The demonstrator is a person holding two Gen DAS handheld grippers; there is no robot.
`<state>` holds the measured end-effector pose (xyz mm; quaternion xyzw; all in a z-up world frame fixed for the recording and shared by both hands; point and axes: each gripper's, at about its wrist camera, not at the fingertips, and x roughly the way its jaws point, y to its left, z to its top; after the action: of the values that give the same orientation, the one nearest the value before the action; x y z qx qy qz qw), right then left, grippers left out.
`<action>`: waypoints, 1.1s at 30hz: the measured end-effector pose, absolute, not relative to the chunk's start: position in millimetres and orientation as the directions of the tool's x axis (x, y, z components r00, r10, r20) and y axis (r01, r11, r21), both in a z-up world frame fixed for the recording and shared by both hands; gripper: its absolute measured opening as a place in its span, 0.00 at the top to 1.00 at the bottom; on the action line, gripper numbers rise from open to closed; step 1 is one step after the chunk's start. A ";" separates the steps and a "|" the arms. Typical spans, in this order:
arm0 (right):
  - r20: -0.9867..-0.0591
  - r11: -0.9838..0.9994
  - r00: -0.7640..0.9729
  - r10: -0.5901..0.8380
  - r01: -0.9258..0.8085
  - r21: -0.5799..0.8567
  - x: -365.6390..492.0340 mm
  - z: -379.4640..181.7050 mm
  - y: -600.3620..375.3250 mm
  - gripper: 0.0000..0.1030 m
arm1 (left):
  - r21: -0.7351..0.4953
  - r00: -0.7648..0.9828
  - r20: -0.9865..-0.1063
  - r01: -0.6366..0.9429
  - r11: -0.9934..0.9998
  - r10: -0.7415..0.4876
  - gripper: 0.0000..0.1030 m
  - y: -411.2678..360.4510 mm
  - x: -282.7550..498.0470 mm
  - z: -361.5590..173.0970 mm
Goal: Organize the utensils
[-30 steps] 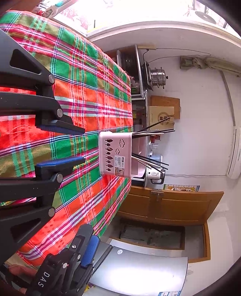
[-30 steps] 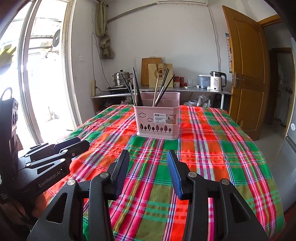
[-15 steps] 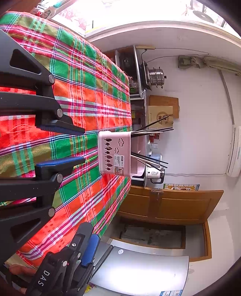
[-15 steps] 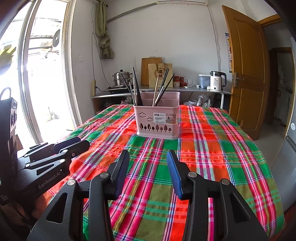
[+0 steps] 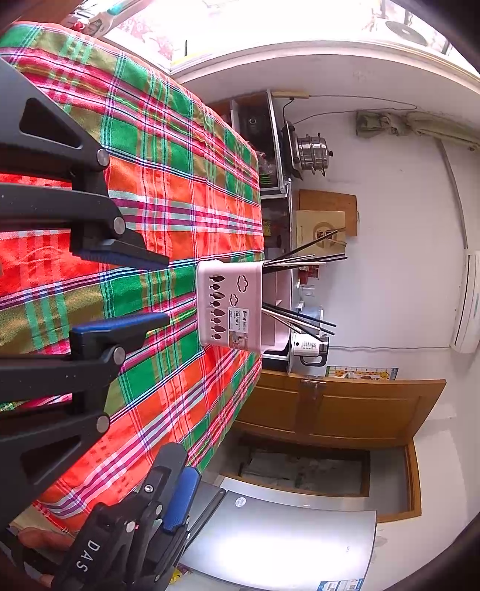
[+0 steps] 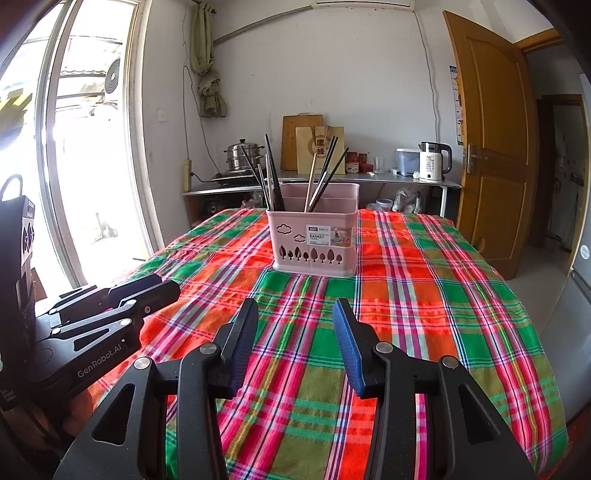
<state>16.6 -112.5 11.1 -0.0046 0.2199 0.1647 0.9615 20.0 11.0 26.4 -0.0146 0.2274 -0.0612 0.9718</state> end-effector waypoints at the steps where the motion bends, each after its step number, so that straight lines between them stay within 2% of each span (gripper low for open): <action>1: -0.425 0.946 0.849 0.315 -0.319 0.063 16.6 10.9 -112.4 0.58 | -0.056 0.889 -0.441 0.110 0.992 -0.124 0.77 11.0 20.1 26.5; 33: -0.428 0.946 0.848 0.313 -0.318 0.062 16.9 12.5 -112.8 0.58 | -0.074 0.895 -0.428 0.108 0.991 -0.129 0.77 14.1 19.5 25.8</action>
<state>16.9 -112.8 12.5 -0.0057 0.2216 0.1640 0.9612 19.5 14.1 25.8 -0.0239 0.2212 -0.0611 0.9730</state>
